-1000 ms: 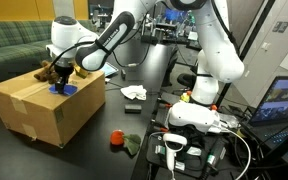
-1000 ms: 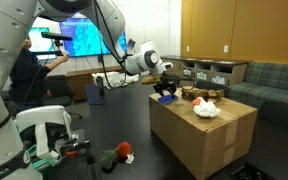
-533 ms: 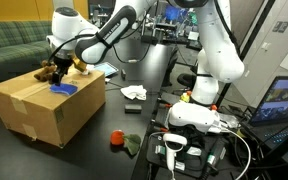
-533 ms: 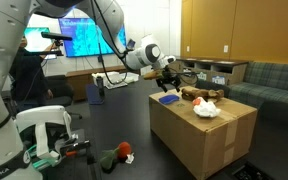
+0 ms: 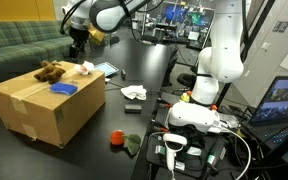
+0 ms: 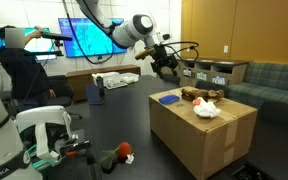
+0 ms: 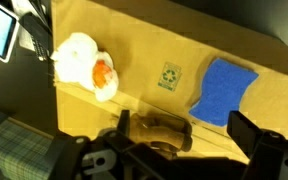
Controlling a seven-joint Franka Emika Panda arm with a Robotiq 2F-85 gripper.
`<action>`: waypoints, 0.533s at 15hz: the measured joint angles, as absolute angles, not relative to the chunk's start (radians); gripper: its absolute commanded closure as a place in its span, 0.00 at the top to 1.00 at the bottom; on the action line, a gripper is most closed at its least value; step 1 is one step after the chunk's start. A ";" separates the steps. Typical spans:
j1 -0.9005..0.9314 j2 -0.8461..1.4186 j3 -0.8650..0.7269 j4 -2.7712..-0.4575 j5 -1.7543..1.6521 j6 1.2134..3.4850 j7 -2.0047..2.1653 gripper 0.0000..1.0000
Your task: Swap the things on the box with the things on the table
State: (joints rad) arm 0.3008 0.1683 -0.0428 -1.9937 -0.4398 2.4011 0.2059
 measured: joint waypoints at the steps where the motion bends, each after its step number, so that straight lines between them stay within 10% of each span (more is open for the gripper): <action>1: 0.285 0.116 -0.033 -2.024 -0.440 2.351 0.201 1.00; 8: 0.170 -0.217 0.020 -2.223 -0.336 2.108 0.125 1.00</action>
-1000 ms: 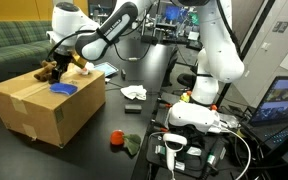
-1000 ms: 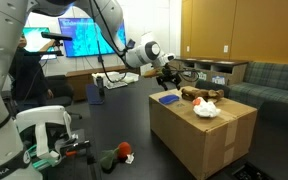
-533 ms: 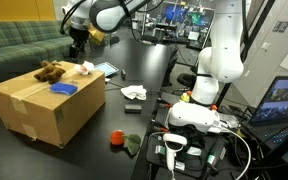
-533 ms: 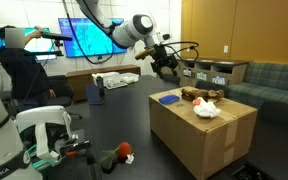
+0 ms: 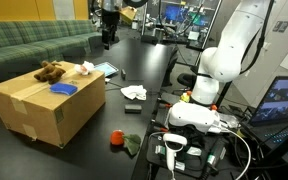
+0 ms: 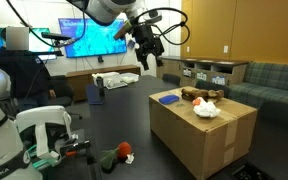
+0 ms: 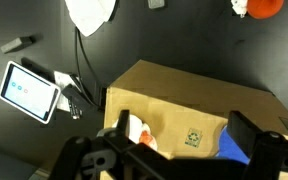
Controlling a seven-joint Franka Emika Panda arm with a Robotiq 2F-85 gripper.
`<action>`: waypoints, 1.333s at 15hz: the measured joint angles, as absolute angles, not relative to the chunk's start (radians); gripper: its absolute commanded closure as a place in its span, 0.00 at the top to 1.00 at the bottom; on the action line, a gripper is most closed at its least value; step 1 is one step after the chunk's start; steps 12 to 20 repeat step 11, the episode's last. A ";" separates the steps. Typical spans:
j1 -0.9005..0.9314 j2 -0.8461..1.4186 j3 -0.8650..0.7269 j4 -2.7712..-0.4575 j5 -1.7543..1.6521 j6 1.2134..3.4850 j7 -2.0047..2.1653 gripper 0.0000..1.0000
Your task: Swap the things on the box with the things on the table
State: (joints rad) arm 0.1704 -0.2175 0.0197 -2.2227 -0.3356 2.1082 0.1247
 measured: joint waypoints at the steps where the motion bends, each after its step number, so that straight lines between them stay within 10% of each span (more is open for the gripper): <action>1: 0.159 -0.258 0.020 -2.250 -0.305 2.094 0.105 1.00; 20: 0.114 -0.429 0.015 -2.410 -0.133 2.053 0.008 1.00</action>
